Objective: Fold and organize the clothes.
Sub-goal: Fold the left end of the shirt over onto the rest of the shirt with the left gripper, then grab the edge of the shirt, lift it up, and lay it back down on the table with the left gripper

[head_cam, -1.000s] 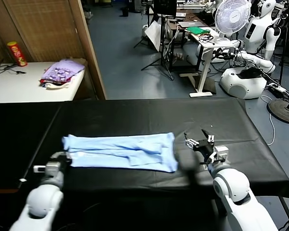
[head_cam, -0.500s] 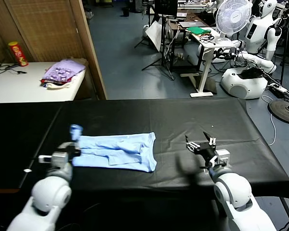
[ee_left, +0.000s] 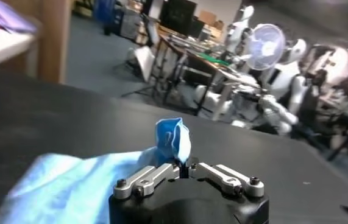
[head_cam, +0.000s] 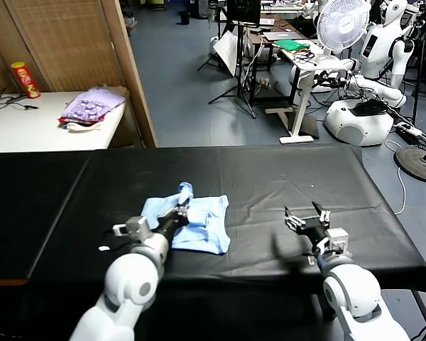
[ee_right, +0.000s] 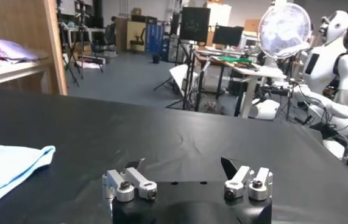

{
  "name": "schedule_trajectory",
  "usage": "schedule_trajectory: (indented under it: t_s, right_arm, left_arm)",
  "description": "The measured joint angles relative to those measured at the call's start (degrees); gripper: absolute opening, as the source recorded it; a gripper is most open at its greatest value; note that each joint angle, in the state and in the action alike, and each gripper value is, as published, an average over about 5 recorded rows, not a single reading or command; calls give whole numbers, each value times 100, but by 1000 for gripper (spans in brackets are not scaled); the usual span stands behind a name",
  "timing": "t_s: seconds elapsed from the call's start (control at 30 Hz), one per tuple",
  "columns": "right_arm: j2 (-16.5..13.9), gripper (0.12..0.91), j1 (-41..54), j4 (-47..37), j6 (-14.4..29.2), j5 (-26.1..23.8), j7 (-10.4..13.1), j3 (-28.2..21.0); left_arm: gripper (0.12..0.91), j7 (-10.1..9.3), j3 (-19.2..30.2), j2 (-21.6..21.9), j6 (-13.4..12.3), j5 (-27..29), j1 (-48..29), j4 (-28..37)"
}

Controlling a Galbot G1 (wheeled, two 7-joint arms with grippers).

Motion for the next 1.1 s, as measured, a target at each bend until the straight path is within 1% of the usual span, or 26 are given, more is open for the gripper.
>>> schedule_trajectory:
  t_s: [0.17, 0.23, 0.3, 0.33, 0.37, 0.43, 0.47, 0.5, 0.6, 0.63, 0.7, 0.8, 0.9, 1.0, 1.1]
  right_arm:
    - [31, 798, 27, -50, 8, -18, -5, -45]
    - [42, 798, 33, -58, 13, -39, -12, -78]
    - [46, 798, 40, -59, 16, -55, -20, -113]
    - [44, 798, 45, -59, 16, -59, -23, -129]
    - [38, 798, 53, -59, 17, -60, -28, -146]
    - [21, 798, 73, -59, 17, -60, -40, -183]
    - [12, 798, 85, -61, 17, -60, -49, -204]
    - [5, 798, 99, -65, 17, -59, -60, -231]
    - [3, 798, 150, -94, 16, -43, -89, -329]
    - [6, 798, 170, -109, 16, -30, -101, -368]
    - [15, 798, 220, -147, 18, -2, -135, -455]
    - [42, 798, 313, -209, 28, 21, -204, -621]
    - [78, 798, 393, -252, 44, 29, -265, -797]
    - [78, 798, 409, -273, 71, 64, -311, -906]
    - [36, 798, 391, -289, 103, 122, -324, -933]
  left_arm:
    - [157, 185, 159, -168, -120, 285, 67, 83]
    - [157, 255, 203, -240, -247, 494, 78, 143]
    - [176, 319, 227, -318, -391, 766, 80, 220]
    - [202, 357, 232, -357, -465, 915, 81, 266]
    - [245, 396, 236, -393, -530, 1053, 84, 314]
    - [355, 479, 251, -462, -667, 1291, 101, 421]
    - [422, 511, 262, -498, -734, 1378, 114, 470]
    - [490, 533, 275, -534, -795, 1433, 127, 511]
    - [652, 556, 302, -648, -905, 1429, 154, 567]
    - [698, 556, 298, -683, -917, 1412, 154, 564]
    - [764, 562, 263, -731, -941, 1439, 139, 541]
    - [794, 600, 122, -692, -997, 1592, 137, 514]
    - [797, 725, -141, -481, -1043, 1620, 213, 559]
    - [798, 898, -508, -175, -1037, 1439, 348, 658]
    - [798, 1017, -903, 83, -990, 1082, 497, 752]
